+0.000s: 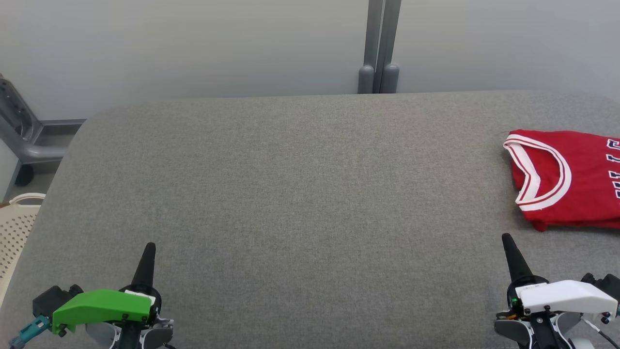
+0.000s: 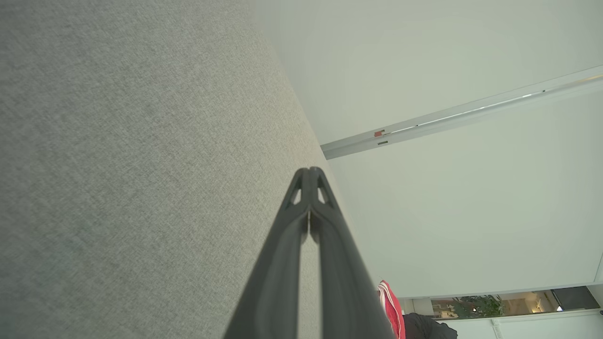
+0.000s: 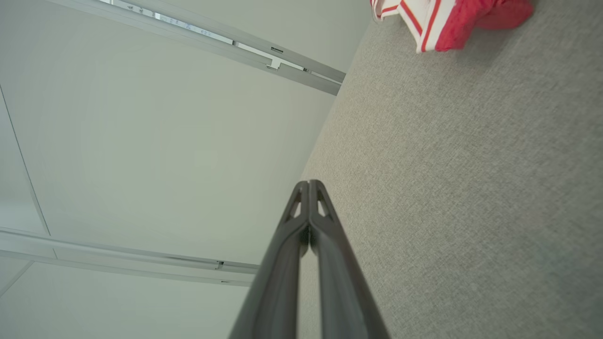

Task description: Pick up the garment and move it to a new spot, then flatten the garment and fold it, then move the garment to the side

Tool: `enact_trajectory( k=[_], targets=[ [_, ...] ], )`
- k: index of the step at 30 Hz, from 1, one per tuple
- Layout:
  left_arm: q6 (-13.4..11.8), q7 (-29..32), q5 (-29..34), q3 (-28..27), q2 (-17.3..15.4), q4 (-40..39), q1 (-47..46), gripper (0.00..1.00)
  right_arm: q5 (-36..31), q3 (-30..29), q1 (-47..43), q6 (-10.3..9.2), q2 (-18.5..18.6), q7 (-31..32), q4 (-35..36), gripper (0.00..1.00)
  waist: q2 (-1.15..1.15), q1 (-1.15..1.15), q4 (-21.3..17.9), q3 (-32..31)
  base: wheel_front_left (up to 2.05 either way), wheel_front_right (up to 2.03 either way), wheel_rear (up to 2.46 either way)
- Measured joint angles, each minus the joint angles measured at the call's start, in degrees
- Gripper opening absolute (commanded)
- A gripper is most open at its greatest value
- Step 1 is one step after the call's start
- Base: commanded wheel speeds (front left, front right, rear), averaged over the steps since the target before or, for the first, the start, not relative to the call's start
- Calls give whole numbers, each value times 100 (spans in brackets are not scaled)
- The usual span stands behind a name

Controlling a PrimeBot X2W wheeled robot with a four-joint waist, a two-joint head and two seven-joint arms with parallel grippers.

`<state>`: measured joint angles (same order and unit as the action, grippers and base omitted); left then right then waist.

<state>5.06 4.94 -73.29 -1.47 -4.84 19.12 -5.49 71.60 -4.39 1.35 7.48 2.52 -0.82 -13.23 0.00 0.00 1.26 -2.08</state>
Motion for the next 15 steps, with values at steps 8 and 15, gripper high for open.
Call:
enact_trajectory(
  k=[8,15],
  targets=[
    [48,113,-347,-92,38,-7,-109,0,409,-31,-3,0,3,32,87,0,0,0,-21,38,0,0,0],
    [85,224,-645,-177,65,-10,-188,0,734,-54,-14,0,8,74,161,0,0,0,-39,71,0,0,0]
  ],
)
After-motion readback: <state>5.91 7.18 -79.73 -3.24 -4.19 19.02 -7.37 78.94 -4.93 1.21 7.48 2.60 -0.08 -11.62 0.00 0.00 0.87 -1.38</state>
